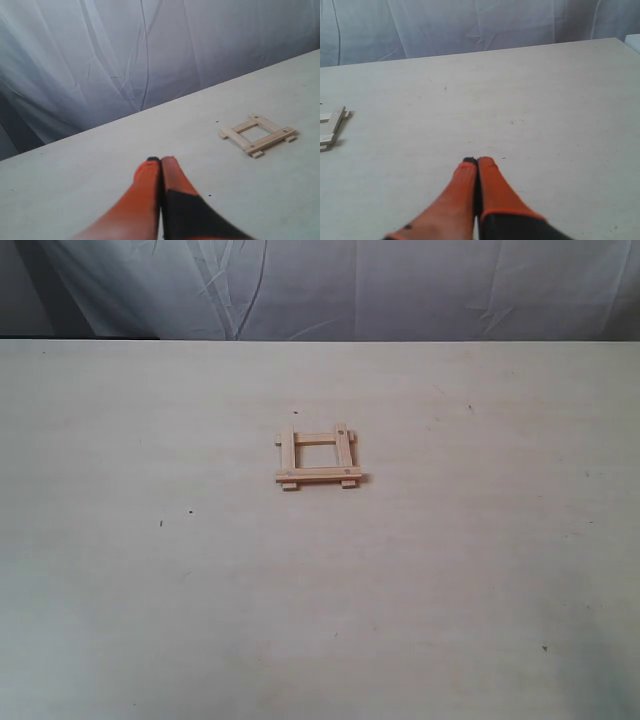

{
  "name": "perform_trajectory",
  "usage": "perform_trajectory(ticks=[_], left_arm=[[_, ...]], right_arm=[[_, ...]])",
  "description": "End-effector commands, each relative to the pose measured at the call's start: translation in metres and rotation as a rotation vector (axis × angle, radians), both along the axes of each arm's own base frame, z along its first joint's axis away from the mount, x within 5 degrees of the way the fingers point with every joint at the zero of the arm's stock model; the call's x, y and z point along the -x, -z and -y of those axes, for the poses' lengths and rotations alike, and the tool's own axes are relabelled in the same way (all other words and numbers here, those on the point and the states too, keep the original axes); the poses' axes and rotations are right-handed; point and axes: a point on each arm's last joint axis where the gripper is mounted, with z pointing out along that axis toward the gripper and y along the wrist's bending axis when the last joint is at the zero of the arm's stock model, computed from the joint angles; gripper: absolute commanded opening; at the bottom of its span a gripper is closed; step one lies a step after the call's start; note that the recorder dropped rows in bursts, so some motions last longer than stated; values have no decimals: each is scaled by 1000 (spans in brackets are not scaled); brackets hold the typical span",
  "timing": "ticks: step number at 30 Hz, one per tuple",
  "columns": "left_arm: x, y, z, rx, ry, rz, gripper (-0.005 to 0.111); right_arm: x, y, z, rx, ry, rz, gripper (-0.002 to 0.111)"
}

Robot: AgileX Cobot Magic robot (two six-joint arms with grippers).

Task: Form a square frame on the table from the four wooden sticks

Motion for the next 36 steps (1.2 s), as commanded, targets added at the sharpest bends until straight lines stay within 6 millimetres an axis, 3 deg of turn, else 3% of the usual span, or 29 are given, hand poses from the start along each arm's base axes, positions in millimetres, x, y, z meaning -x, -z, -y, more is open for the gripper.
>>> perform_trajectory(ticks=[1,8,18,36], left_arm=[[-2,17,-3,-66,-17,2,0],[-5,42,-3,-37,-21,-77,0],[-6,46,-12,344,-187,-138,0],[-6,46,-14,256,-198,-129,0]], right_arm=[[0,-1,0,0,-1,13,0],[0,-1,0,0,-1,13,0],[0,0,0,1,-1,11,0],[0,0,0,1,-1,12,0]])
